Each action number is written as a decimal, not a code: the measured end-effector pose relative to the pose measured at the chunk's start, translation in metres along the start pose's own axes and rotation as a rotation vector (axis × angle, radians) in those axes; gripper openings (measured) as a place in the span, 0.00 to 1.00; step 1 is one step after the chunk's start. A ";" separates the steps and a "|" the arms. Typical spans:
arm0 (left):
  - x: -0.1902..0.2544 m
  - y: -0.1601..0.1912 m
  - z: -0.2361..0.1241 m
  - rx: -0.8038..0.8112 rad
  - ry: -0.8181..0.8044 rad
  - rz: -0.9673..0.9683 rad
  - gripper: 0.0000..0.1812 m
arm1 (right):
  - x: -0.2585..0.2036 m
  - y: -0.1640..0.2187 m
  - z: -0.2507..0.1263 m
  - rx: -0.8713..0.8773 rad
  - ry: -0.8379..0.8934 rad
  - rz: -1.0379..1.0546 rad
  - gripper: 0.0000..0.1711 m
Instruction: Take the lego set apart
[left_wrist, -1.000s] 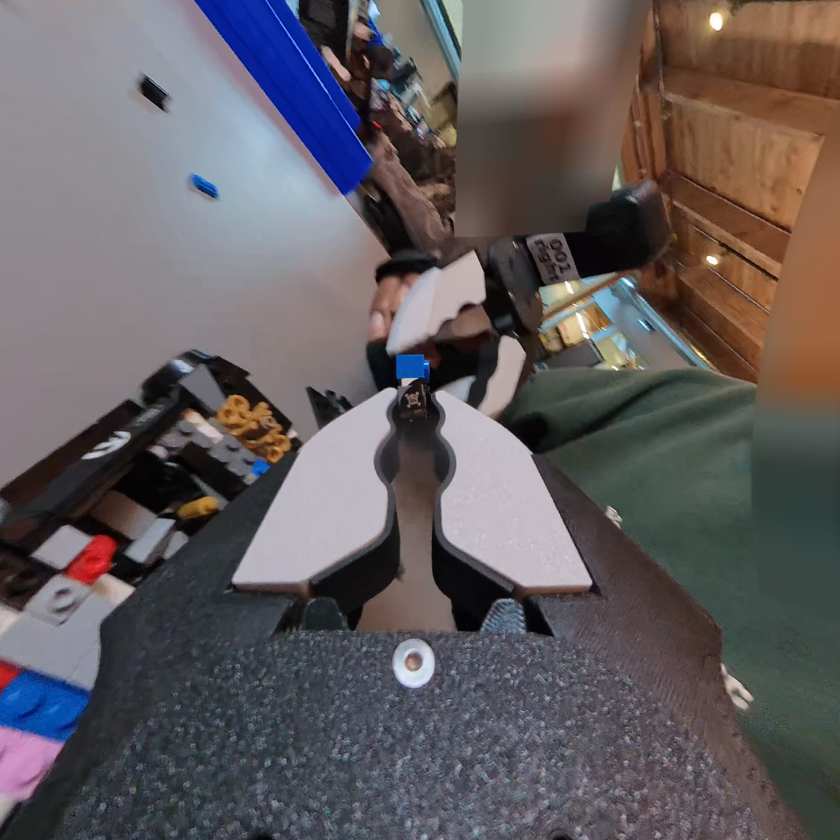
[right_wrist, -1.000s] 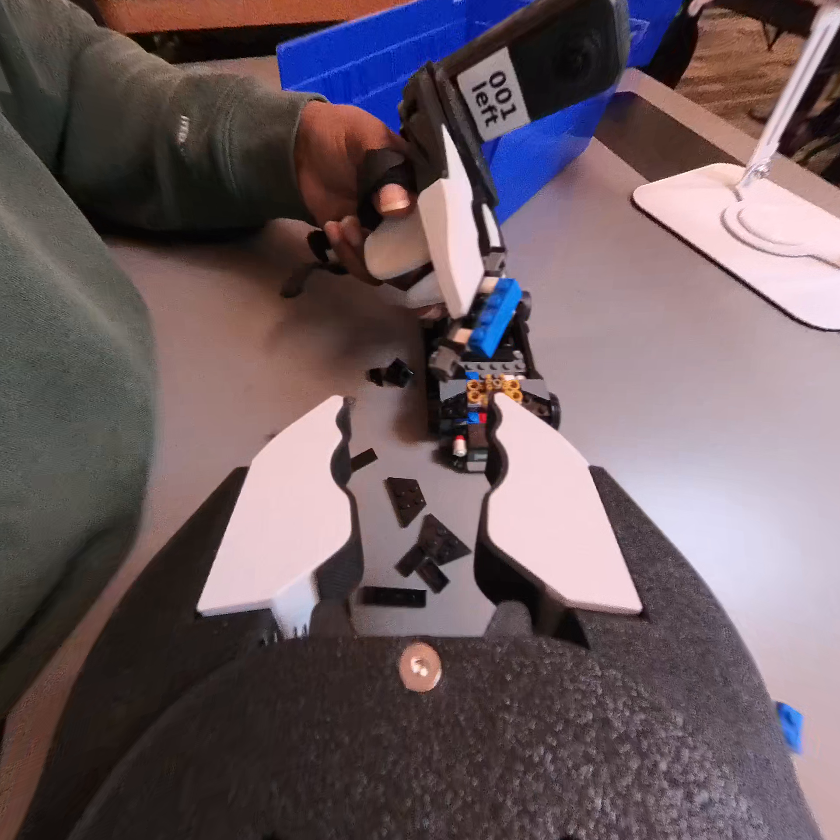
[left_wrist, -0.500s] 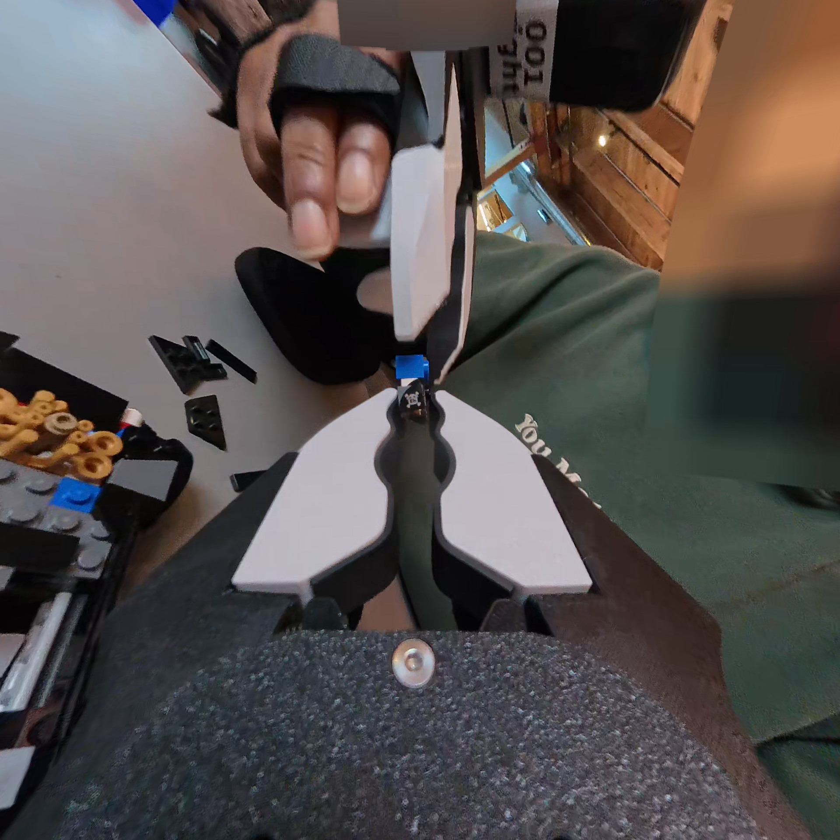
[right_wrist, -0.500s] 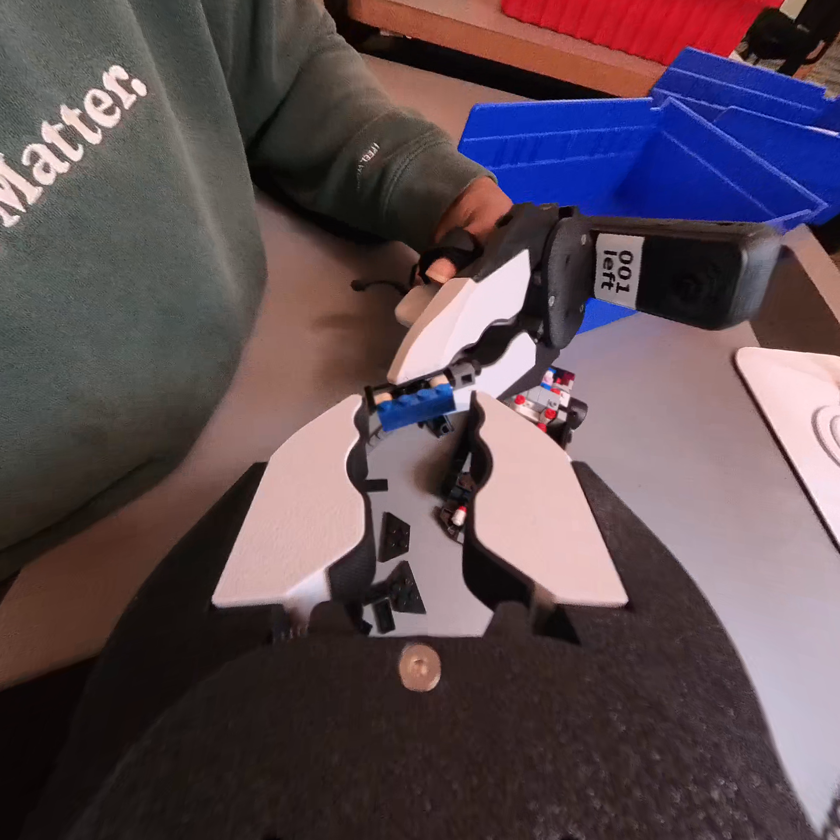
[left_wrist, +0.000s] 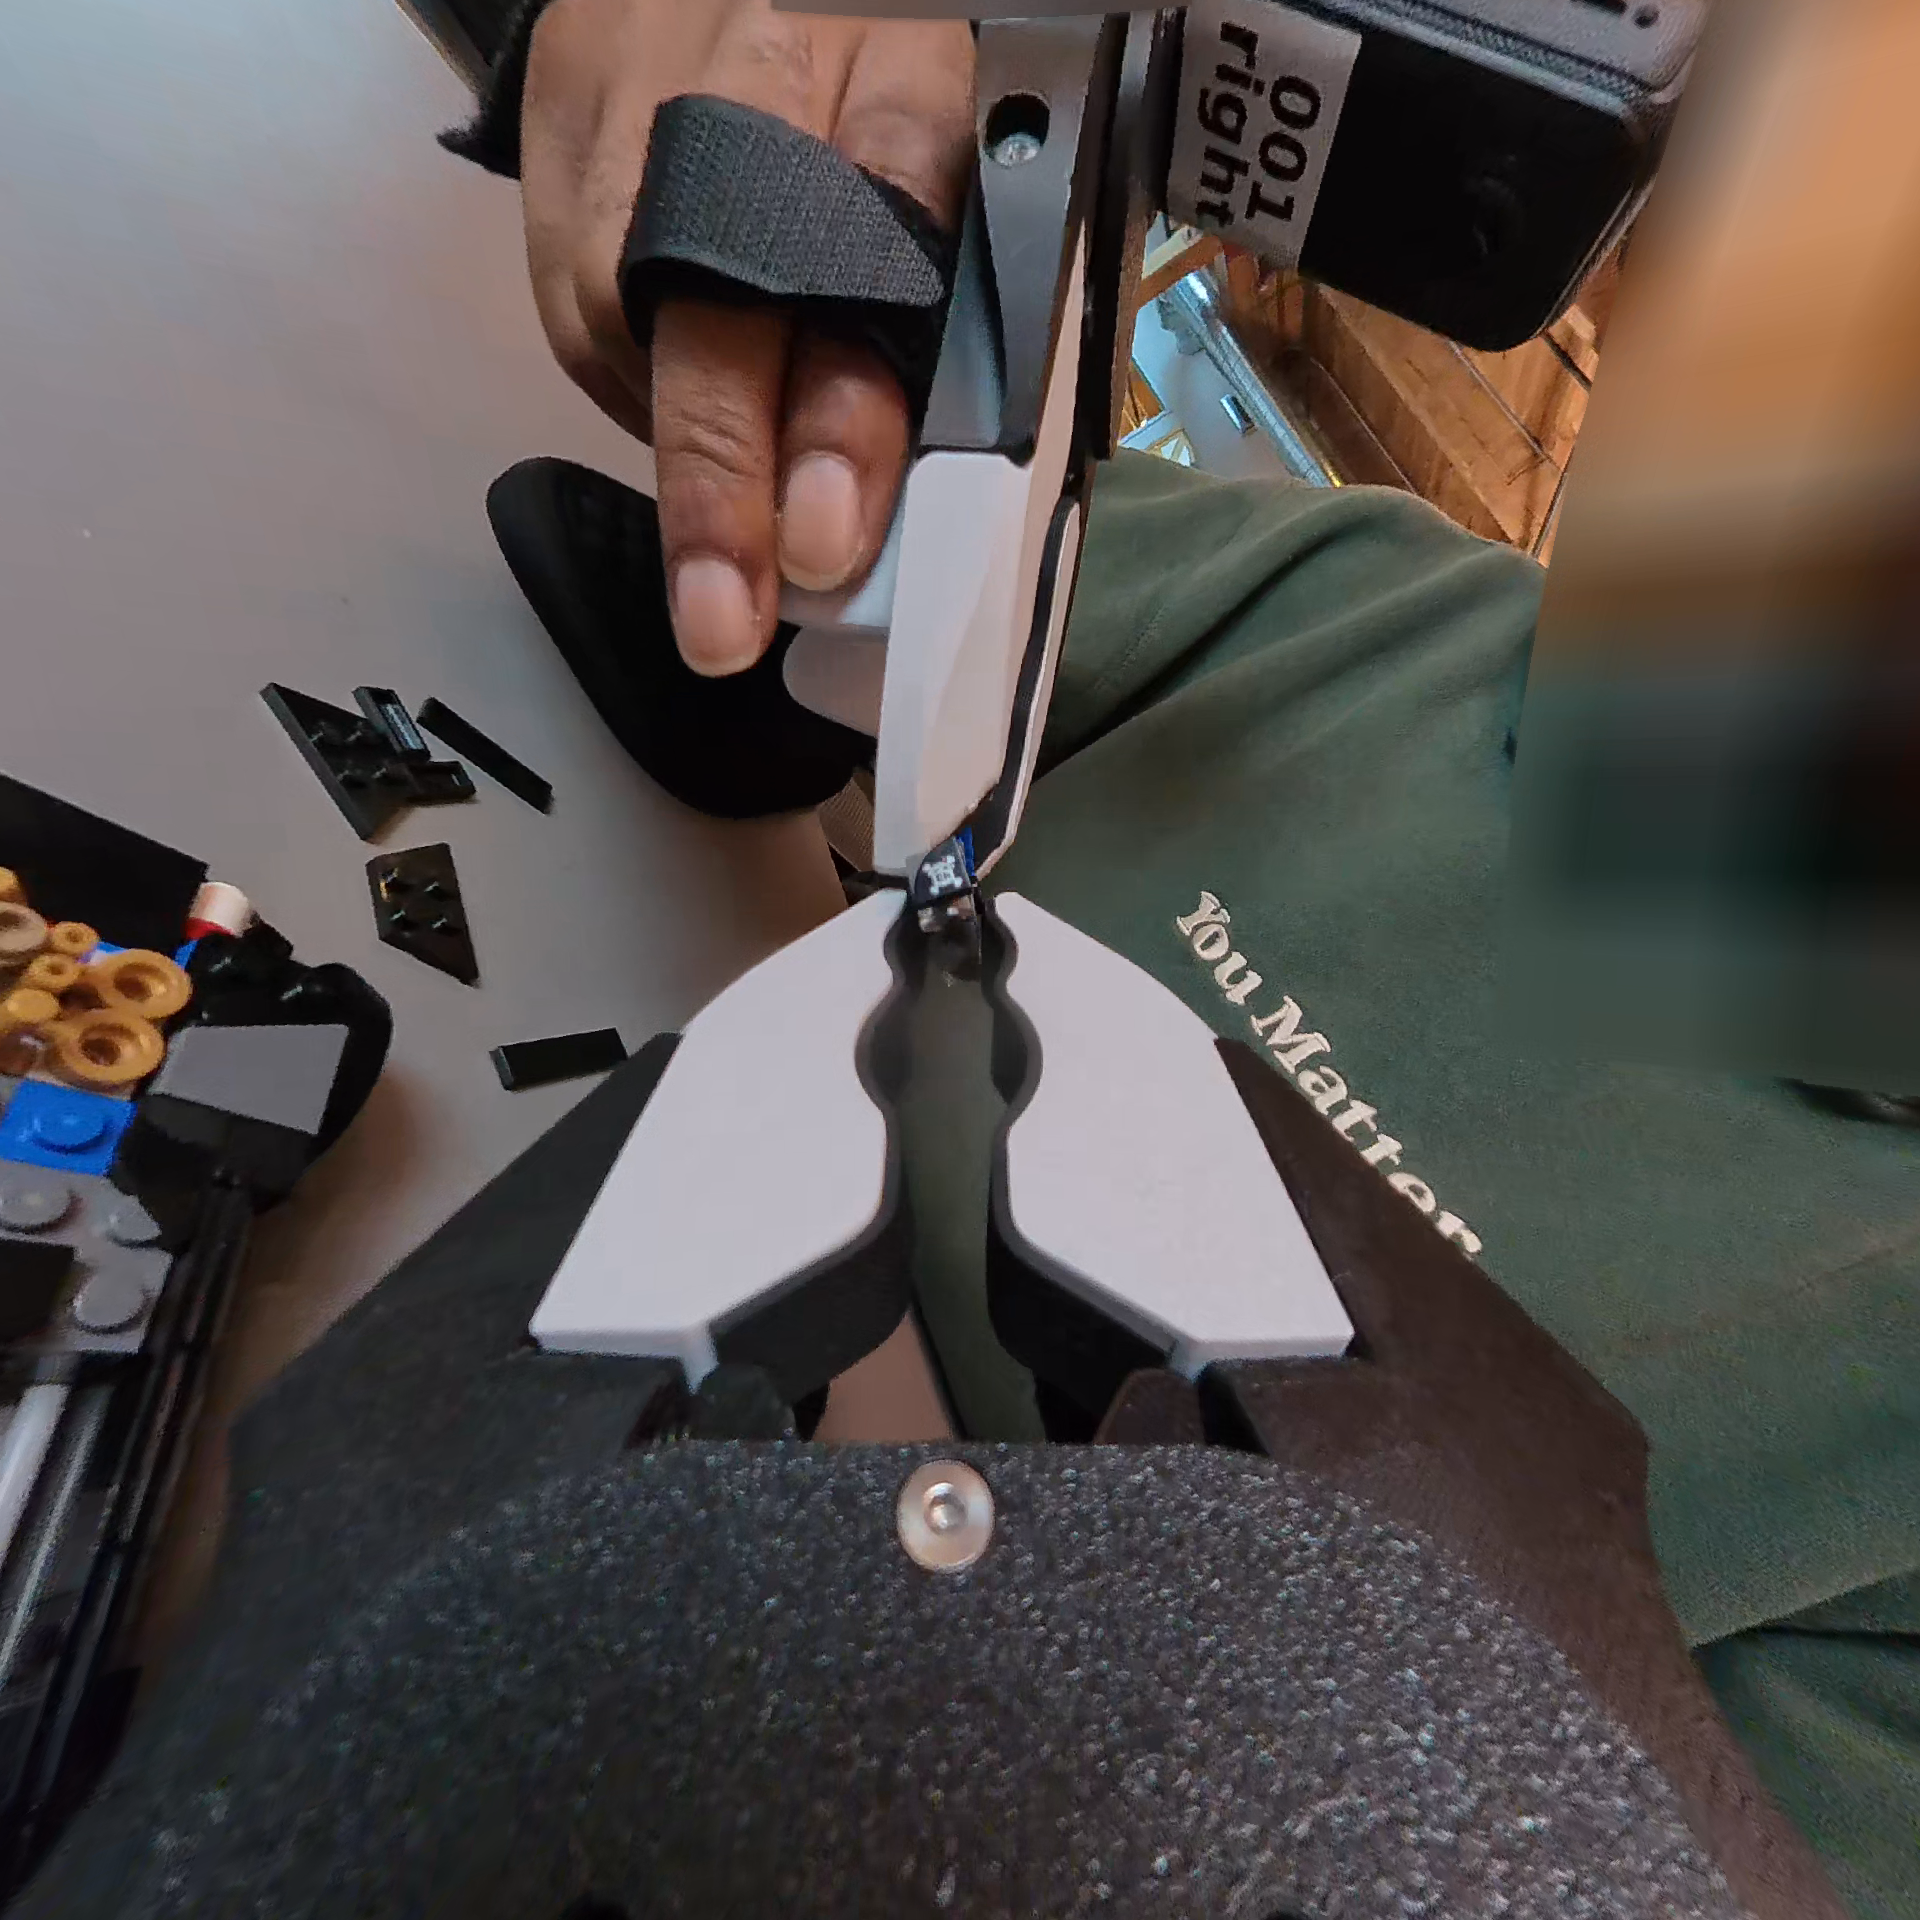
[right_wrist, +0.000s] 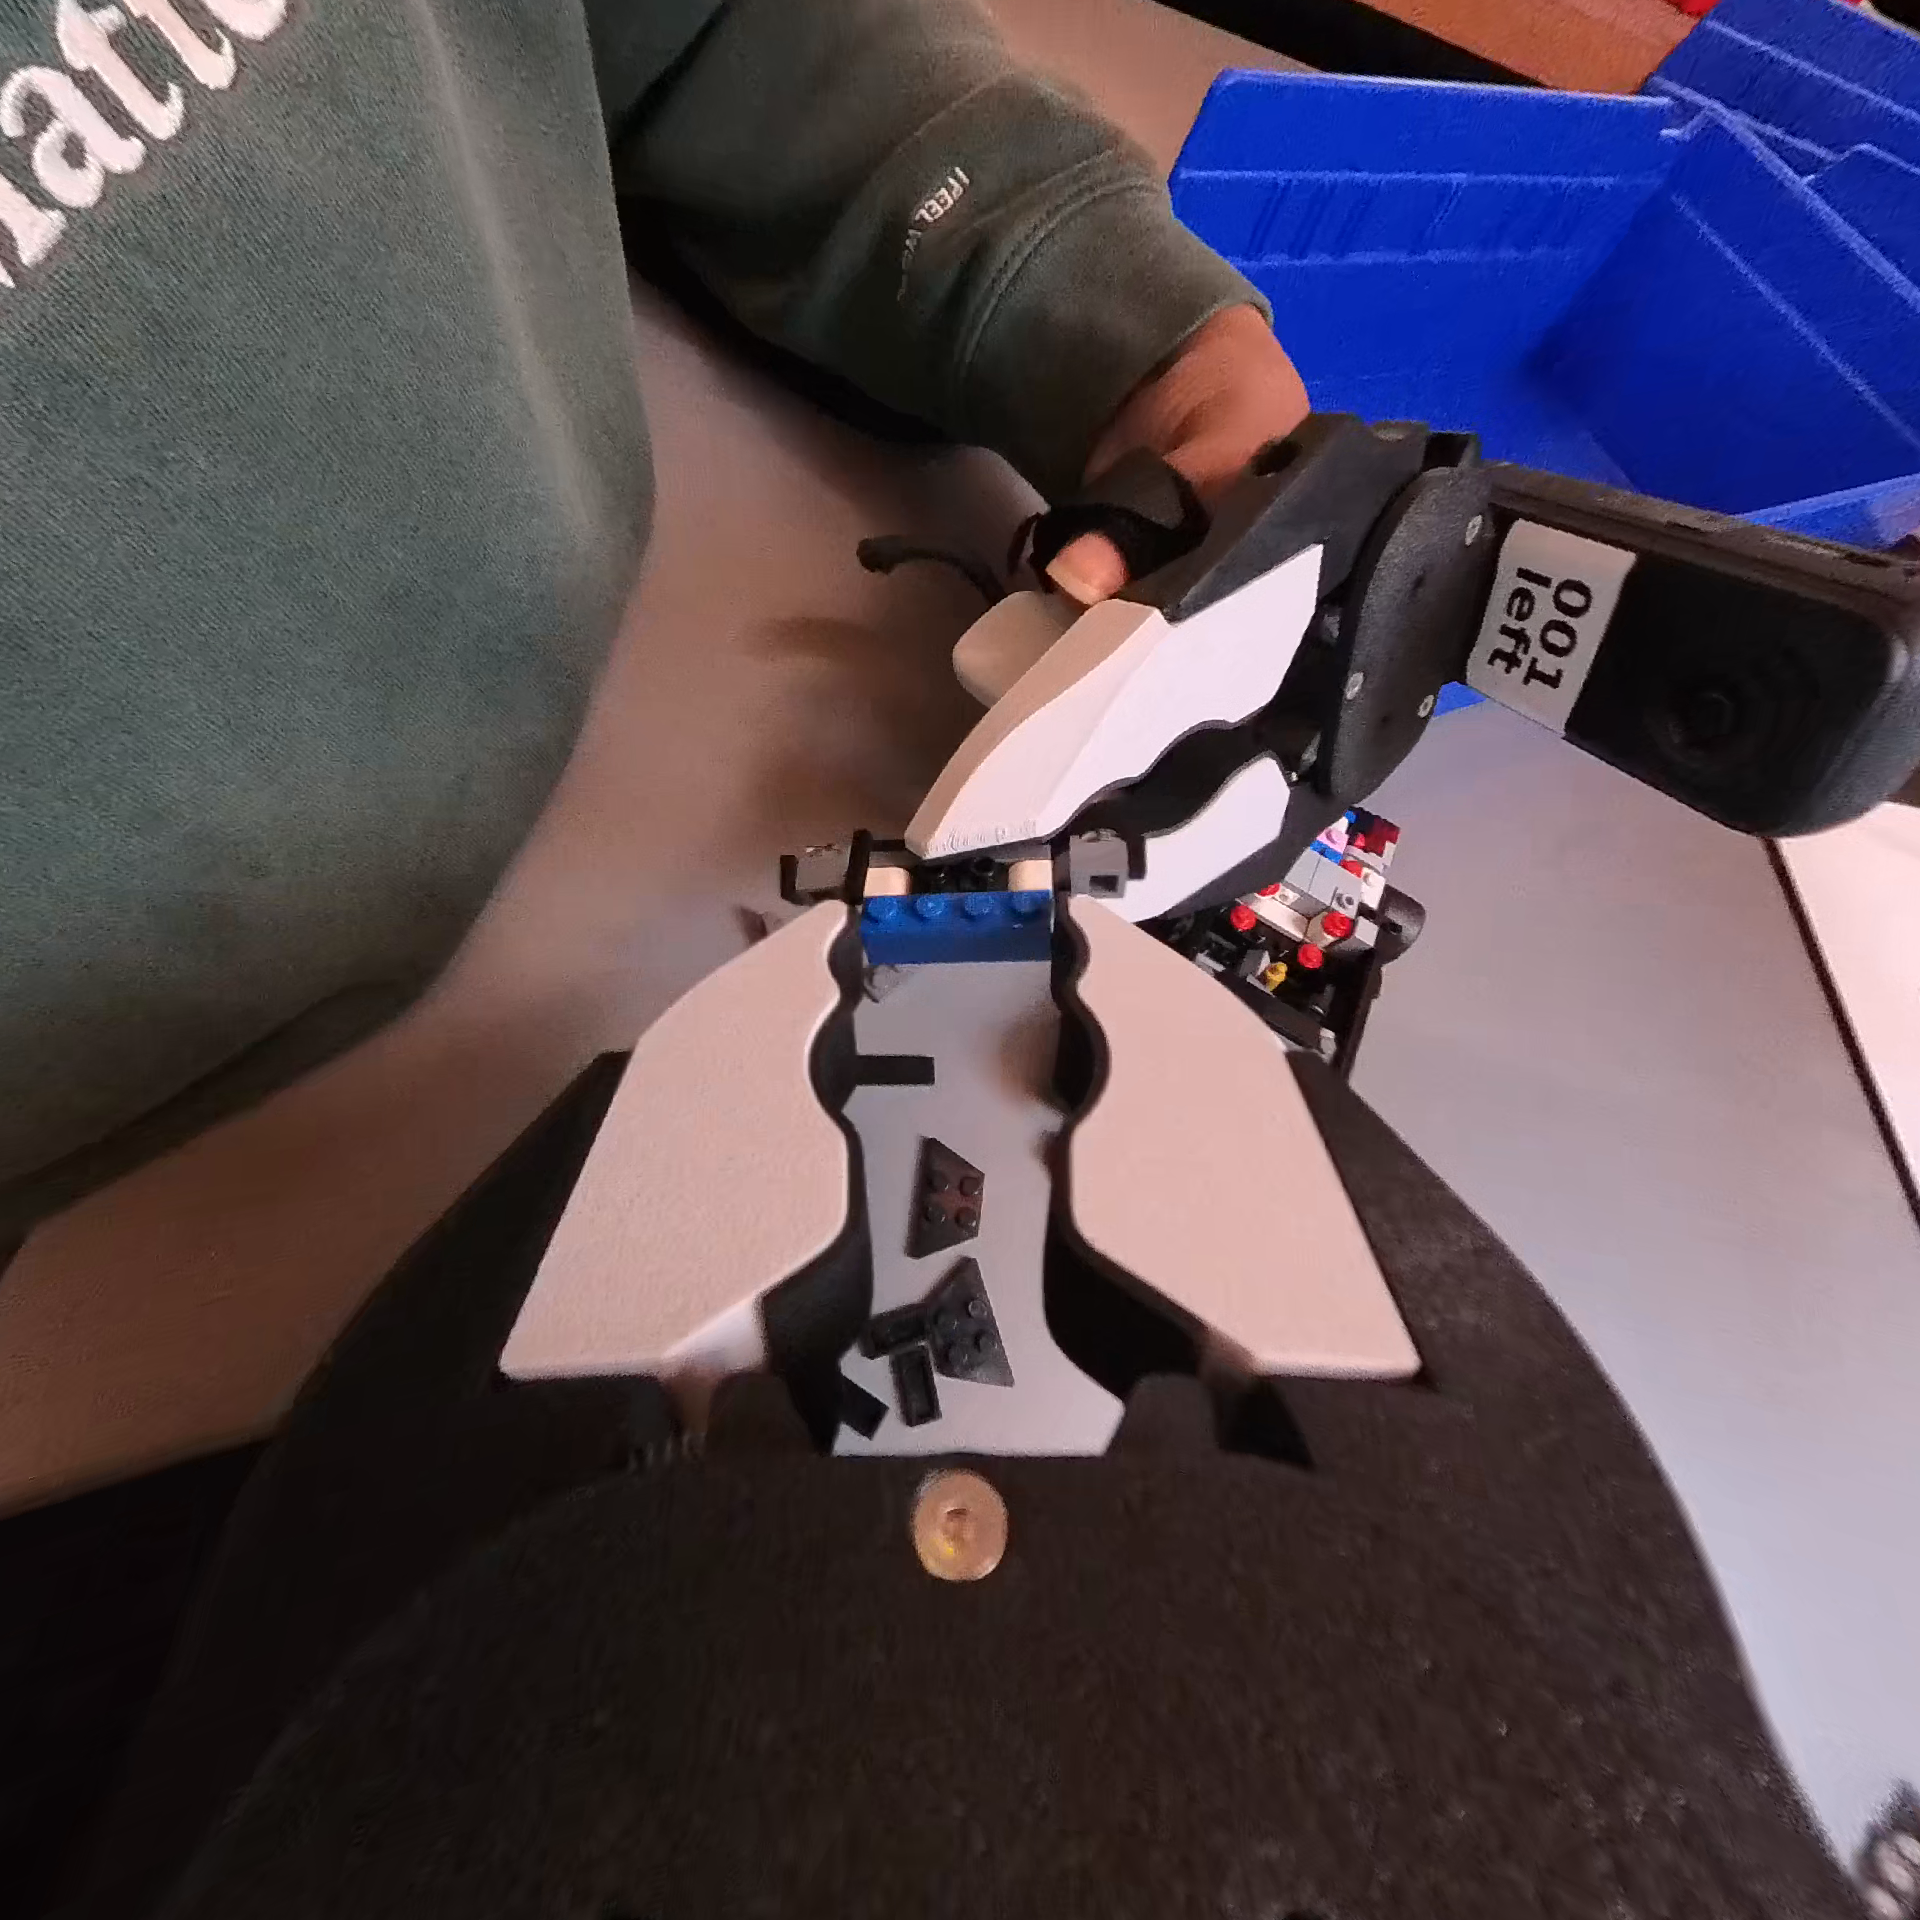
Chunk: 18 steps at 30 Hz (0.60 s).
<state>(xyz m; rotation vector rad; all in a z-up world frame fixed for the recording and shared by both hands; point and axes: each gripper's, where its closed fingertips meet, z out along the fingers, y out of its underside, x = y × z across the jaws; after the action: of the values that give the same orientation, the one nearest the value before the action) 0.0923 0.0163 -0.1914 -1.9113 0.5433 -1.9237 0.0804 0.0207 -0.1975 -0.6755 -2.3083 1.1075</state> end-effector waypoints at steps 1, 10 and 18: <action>0.000 -0.002 -0.001 0.016 -0.003 0.001 0.05 | 0.002 0.000 -0.001 0.009 0.015 0.013 0.20; -0.020 -0.032 -0.063 0.000 -0.716 0.365 0.35 | 0.048 0.064 -0.019 0.002 0.277 0.489 0.20; -0.075 -0.002 -0.117 -0.318 -1.211 0.408 0.39 | 0.063 0.087 0.012 -0.052 0.284 0.618 0.20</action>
<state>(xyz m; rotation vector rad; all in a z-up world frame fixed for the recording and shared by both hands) -0.0238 0.0583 -0.2547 -2.4400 0.7404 -0.2524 0.0449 0.1003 -0.2604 -1.5280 -1.9315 1.1077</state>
